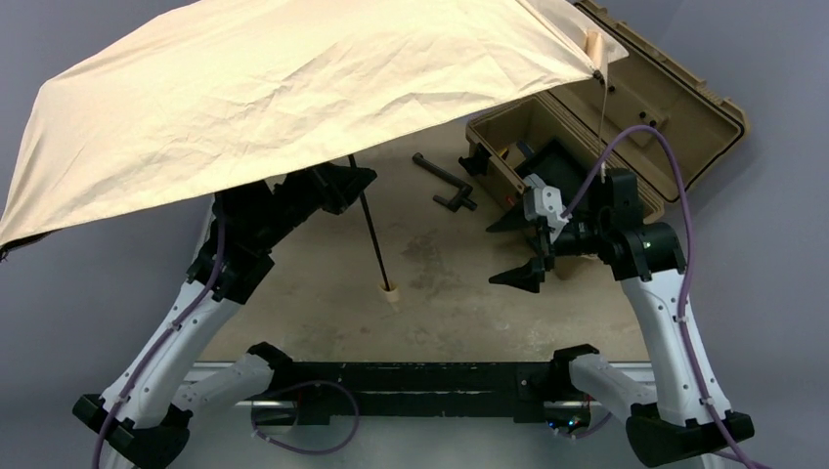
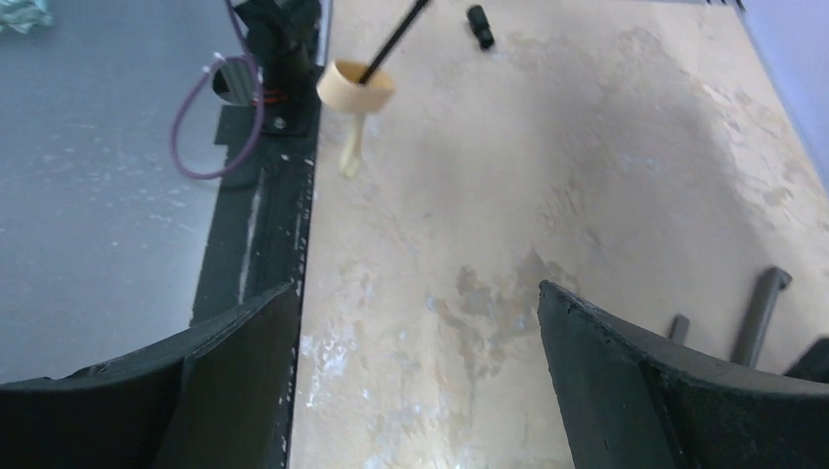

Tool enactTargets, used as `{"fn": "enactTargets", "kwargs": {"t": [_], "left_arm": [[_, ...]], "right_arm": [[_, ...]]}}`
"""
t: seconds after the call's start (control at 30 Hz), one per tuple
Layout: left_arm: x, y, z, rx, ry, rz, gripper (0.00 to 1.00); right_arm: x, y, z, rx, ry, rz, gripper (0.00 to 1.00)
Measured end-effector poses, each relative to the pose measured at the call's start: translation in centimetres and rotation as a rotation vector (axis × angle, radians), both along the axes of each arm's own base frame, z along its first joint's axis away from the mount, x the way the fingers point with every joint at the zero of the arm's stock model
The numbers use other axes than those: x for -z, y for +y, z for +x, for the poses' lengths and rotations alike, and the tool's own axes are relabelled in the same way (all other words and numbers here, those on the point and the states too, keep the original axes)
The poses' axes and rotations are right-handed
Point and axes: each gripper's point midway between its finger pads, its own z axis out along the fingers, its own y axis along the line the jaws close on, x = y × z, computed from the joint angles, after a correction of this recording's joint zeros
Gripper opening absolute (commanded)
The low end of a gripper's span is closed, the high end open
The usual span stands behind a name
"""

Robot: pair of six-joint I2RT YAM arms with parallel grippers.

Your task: Put away the umbrella

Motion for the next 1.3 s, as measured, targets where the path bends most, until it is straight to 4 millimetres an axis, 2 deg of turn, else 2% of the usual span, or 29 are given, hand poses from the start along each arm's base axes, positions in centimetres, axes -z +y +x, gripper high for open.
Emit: {"fn": "enactTargets", "kwargs": {"t": [0.2, 0.33, 0.5, 0.63, 0.77, 0.87, 1.0, 1.03, 1.13, 1.23, 1.27, 1.3], "left_arm": [[-0.4, -2.9, -0.6, -0.019, 0.022, -0.022, 0.0], [-1.0, -5.9, -0.7, -0.023, 0.016, -0.031, 0.0], [-1.1, -8.9, -1.0, -0.039, -0.009, -0.011, 0.0], [-1.5, -10.2, -1.4, -0.047, -0.034, 0.002, 0.0], [-2.1, -10.4, -1.4, -0.059, -0.054, -0.014, 0.0], [-2.8, -10.5, -1.3, -0.069, -0.068, -0.03, 0.0], [-4.0, -10.8, -1.1, -0.071, -0.087, -0.063, 0.0], [-4.2, -10.9, -1.1, -0.07, -0.09, -0.069, 0.0], [-4.5, -11.1, -1.1, -0.064, -0.098, -0.083, 0.0], [-4.9, -11.3, -1.3, -0.049, -0.101, -0.102, 0.0], [-5.0, -11.4, -1.4, -0.042, -0.103, -0.104, 0.05], [-5.1, -11.5, -1.5, -0.035, -0.105, -0.109, 0.2]], "right_arm": [[-2.0, 3.0, -1.7, -0.072, 0.048, 0.088, 0.88], [-3.4, 5.0, -1.8, -0.073, 0.115, 0.166, 0.86], [-5.5, 7.5, -0.2, -0.063, 0.23, 0.244, 0.82], [-5.3, 8.9, 1.4, -0.03, 0.358, 0.284, 0.78], [-4.3, 9.3, 1.6, -0.009, 0.473, 0.32, 0.64], [-3.4, 9.5, 1.4, -0.007, 0.563, 0.342, 0.59], [-3.9, 9.7, 1.3, -0.014, 0.614, 0.367, 0.49], [-4.1, 9.8, 1.3, -0.019, 0.617, 0.373, 0.41], [-4.5, 10.0, 1.2, -0.036, 0.632, 0.385, 0.02], [-4.7, 10.2, 1.1, -0.045, 0.658, 0.388, 0.0], [-4.7, 10.2, 1.0, -0.051, 0.661, 0.388, 0.0], [-4.9, 10.2, 1.0, -0.054, 0.662, 0.39, 0.0]]}}
